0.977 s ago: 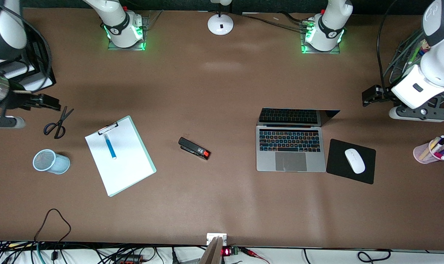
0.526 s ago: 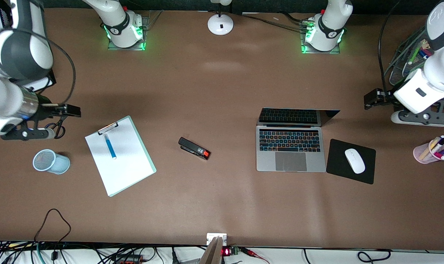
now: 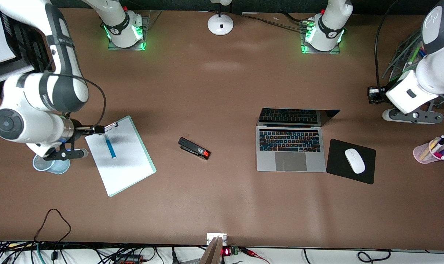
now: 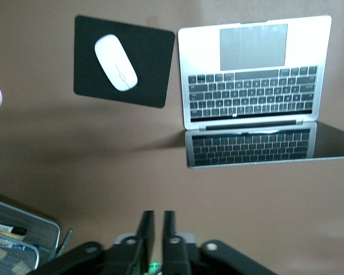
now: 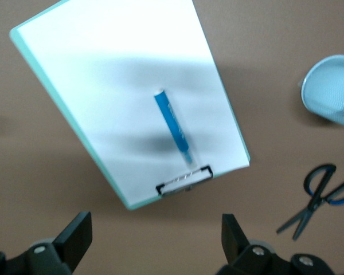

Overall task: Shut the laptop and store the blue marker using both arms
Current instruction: 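Lower the right gripper onto the marker while the left gripper reaches the laptop lid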

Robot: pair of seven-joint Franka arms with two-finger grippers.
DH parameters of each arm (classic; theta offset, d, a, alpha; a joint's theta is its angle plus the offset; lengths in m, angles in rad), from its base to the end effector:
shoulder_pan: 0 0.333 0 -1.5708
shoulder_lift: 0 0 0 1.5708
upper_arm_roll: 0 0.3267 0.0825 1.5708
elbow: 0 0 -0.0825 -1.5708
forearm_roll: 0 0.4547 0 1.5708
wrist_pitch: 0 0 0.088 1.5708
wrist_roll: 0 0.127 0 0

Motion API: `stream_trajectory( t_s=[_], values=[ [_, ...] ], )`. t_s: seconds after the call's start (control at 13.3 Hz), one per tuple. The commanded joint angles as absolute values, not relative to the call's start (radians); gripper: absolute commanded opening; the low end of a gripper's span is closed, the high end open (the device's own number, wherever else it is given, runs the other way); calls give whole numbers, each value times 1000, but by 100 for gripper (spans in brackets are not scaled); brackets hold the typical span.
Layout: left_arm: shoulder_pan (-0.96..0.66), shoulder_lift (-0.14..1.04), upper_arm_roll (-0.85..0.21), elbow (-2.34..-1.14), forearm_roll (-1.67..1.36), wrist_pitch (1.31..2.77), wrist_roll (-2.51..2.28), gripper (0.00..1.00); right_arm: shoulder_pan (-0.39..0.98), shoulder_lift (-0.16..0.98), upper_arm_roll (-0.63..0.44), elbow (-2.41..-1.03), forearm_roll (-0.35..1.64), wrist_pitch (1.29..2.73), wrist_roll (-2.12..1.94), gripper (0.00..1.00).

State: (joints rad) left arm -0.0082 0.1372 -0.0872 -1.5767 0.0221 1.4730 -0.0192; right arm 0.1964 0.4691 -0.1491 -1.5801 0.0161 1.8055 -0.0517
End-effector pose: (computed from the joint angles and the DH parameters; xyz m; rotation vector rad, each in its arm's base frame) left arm 0.6409 -0.0556 0.5181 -3.0931 0.1196 0.3723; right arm 0.7163 0.0454 0.3097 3.0627 0.1551 -0.3677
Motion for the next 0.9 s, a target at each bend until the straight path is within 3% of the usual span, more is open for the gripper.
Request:
stream_trajectory(
  t_s=[0.0,0.23,0.38,0.6,0.83],
  values=[
    [-8,77,-94,-1685,-41,1468,-26,0,187,524,-152,-1565,28,1854,-118,100],
    [-11,-24,-106,-1874,-110,1578,-115,0,186,558,-152,-1566,26,1897,-121,100],
    [1,-70,-208,-1983,-110,1655,-190,0,189,586,-150,-1566,26,1927,-146,100],
    [0,-66,-305,-2051,-109,1716,-280,0,193,598,-150,-1601,31,1989,-166,100],
    [0,-66,-360,-2190,-103,1923,-299,1,180,592,-149,-1653,31,2060,-208,100]
  ],
)
